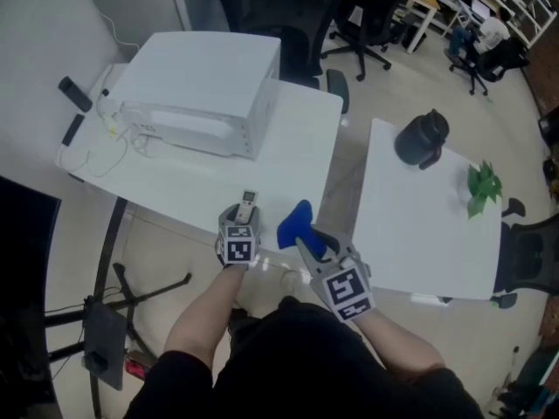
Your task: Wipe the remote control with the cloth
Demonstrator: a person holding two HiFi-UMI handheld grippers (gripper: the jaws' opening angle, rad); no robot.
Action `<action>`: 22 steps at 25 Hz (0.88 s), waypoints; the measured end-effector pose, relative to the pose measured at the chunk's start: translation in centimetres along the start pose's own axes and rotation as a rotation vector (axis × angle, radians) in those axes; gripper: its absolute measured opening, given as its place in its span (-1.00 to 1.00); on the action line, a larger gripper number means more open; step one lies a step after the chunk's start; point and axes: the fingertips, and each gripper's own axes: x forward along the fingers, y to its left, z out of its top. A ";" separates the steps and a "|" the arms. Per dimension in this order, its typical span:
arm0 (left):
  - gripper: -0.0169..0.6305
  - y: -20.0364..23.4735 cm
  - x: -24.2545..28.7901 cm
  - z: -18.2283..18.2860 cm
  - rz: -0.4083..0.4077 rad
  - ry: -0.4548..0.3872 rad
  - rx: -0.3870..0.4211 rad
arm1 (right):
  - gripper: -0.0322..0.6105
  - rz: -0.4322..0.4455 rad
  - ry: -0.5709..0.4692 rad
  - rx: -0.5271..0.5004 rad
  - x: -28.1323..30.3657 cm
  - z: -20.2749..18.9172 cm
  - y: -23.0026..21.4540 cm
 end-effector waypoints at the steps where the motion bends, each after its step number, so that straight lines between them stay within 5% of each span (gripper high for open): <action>1: -0.32 0.0 0.3 -0.2 0.003 0.000 0.003 | -0.60 0.004 0.004 0.000 0.0 -0.3 -0.1; 12: -0.31 -0.4 1.5 -1.6 0.009 0.040 0.083 | -0.60 0.003 0.033 0.042 0.5 -0.8 -0.8; 22: -0.14 0.4 -0.1 -1.8 0.020 0.069 0.068 | -0.60 -0.019 0.055 0.052 1.4 -1.6 -1.3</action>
